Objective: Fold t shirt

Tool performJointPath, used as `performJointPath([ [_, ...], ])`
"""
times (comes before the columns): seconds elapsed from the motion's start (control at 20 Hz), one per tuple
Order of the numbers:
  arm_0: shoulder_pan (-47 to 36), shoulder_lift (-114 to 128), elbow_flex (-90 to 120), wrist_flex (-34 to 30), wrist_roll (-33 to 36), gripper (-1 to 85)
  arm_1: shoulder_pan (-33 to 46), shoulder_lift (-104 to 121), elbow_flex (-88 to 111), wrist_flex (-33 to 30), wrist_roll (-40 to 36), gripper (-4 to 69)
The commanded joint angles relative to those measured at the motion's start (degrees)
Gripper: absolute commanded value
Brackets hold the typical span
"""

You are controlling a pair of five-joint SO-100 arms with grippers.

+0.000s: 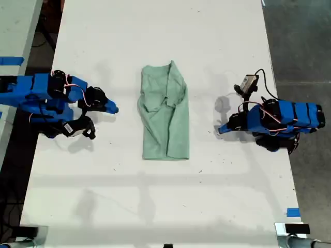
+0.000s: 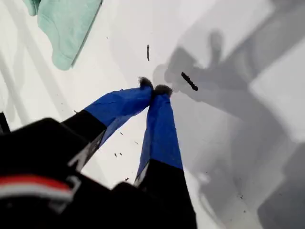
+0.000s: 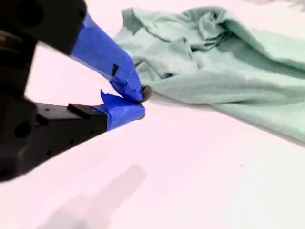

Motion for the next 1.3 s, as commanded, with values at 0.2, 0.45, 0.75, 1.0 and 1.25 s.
performJointPath([
  [0.2,0.7,39.02,20.13,7.65,1.76,0.0,0.0,0.53,2.46,0.44,0.26,1.5],
  [0.45,-0.26,38.85,20.13,8.61,-0.09,0.0,0.09,0.53,2.46,0.44,0.26,1.5],
  [0.75,-0.35,38.85,20.21,8.7,-0.35,0.0,0.09,0.53,2.46,0.44,0.35,1.5],
  [1.0,-0.35,38.85,20.21,8.7,-0.44,0.0,0.09,0.53,2.46,0.44,0.35,1.5],
  [1.25,-0.35,38.85,20.21,8.7,-0.44,0.0,0.09,0.53,2.46,0.44,0.35,1.5],
])
